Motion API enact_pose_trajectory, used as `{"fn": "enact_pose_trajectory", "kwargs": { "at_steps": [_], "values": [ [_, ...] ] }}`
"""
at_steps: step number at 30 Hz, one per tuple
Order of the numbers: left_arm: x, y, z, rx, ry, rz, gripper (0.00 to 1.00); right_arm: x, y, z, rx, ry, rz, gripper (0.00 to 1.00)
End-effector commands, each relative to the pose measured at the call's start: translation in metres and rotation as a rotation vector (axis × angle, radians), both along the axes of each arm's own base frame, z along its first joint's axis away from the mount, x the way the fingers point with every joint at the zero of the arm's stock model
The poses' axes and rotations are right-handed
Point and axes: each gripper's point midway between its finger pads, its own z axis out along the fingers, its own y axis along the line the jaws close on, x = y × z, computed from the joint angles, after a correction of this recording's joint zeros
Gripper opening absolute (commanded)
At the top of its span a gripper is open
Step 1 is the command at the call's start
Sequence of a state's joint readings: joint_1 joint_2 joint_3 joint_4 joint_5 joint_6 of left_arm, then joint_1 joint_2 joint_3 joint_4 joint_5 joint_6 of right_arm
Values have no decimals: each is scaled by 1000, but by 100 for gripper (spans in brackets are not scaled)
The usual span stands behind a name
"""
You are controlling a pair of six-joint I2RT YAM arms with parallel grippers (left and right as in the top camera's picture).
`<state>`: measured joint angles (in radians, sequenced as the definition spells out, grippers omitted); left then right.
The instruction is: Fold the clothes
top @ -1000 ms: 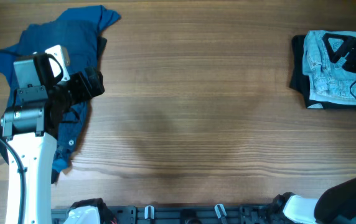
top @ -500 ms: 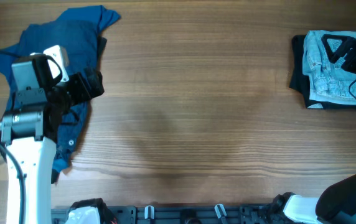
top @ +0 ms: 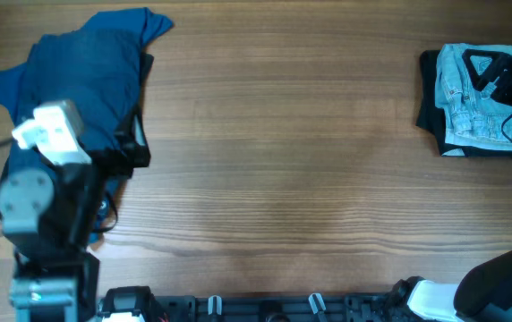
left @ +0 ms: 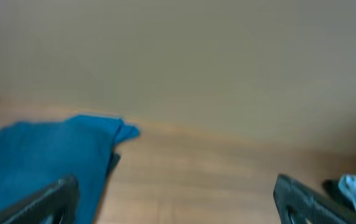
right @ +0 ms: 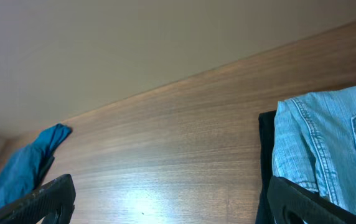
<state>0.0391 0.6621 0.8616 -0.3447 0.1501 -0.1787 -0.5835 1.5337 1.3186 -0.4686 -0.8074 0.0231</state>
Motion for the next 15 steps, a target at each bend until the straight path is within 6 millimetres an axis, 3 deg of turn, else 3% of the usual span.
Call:
{"fn": "enact_pose_trajectory", "kwargs": {
  "at_steps": [1, 9, 15],
  "values": [
    [-5, -7, -32, 19, -78, -18, 100, 2, 0, -6, 11, 14, -1, 100],
    [-22, -10, -109, 19, -154, -28, 100, 2, 0, -6, 11, 14, -1, 100],
    [-32, -8, -134, 19, -210, -20, 100, 2, 0, -6, 11, 14, -1, 100]
  ]
}}
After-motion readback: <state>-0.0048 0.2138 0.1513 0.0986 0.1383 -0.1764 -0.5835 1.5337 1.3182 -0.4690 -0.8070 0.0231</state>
